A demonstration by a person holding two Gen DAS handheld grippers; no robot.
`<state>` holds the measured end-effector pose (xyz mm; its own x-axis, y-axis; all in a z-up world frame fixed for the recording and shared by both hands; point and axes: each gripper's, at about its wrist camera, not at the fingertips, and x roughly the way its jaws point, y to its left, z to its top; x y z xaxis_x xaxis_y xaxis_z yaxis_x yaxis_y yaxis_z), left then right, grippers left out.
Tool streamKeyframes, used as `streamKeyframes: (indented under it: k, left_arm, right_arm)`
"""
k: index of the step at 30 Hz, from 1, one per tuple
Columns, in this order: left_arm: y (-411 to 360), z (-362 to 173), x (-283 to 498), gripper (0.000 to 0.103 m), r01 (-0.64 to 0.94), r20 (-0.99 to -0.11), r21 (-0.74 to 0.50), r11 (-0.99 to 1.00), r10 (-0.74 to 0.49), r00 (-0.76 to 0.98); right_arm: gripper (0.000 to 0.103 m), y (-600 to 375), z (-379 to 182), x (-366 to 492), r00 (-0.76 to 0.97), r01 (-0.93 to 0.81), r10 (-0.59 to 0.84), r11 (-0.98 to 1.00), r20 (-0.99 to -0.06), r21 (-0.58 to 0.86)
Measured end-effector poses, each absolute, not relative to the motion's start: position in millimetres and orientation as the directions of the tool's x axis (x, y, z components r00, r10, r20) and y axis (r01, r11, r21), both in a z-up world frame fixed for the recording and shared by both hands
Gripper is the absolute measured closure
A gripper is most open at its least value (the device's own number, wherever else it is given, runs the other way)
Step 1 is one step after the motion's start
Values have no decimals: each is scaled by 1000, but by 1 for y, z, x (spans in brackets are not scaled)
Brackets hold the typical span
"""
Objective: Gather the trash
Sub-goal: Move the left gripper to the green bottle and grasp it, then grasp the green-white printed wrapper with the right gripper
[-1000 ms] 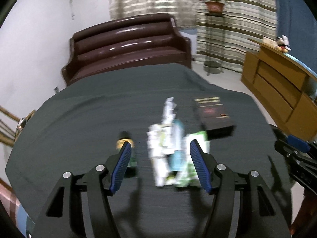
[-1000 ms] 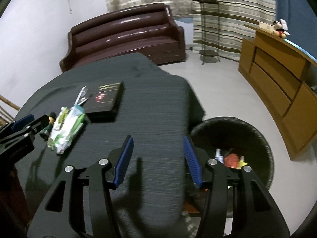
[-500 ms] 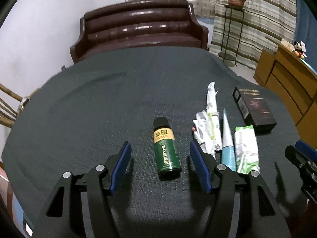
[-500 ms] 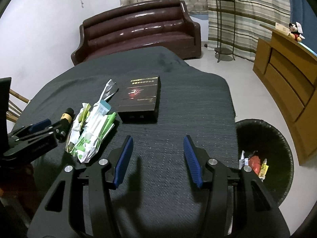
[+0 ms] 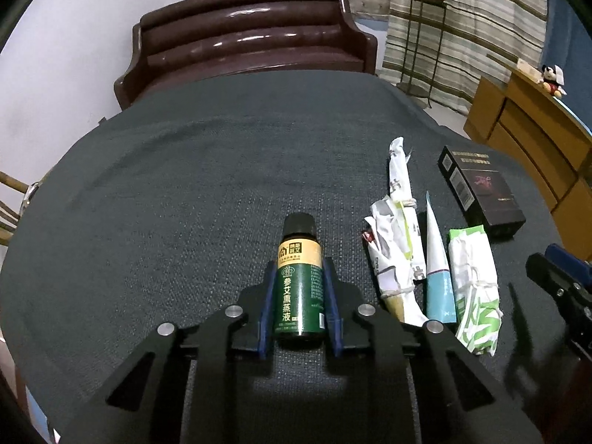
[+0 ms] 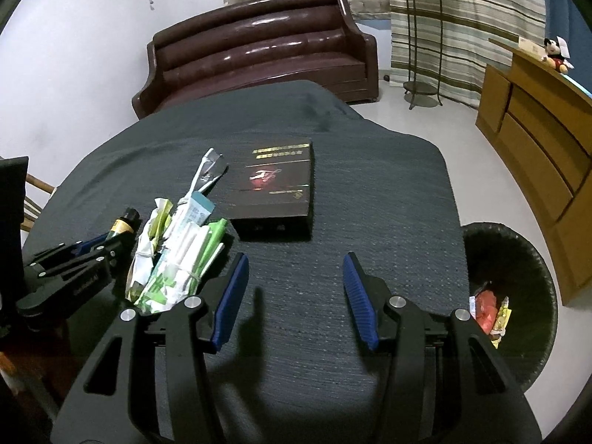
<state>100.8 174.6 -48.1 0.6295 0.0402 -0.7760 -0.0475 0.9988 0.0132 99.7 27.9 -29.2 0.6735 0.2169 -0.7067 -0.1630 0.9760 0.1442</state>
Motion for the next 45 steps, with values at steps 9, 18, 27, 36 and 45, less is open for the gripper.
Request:
streamKeyframes:
  k: [9, 18, 27, 36, 45]
  left_arm:
    - [191, -39, 80, 78, -43, -747, 11, 999, 37, 664]
    - [221, -36, 67, 78, -101, -738, 16, 995, 80, 671]
    - [237, -37, 65, 78, -137, -744, -4, 991, 88, 663]
    - [237, -37, 71, 78, -134, -742, -31, 990, 67, 667]
    - [243, -39, 68, 78, -127, -745, -36, 991, 58, 665]
  right_arm:
    - [51, 48, -23, 100, 673, -196, 238, 970, -700, 141]
    - [43, 83, -18, 101, 659, -249, 277, 958, -699, 145]
    - [44, 98, -33, 107, 609, -242, 223, 966, -762, 90]
    - [60, 102, -36, 103, 596, -246, 203, 967, -777, 65]
    - [68, 105, -40, 99, 598, -263, 205, 963, -774, 53]
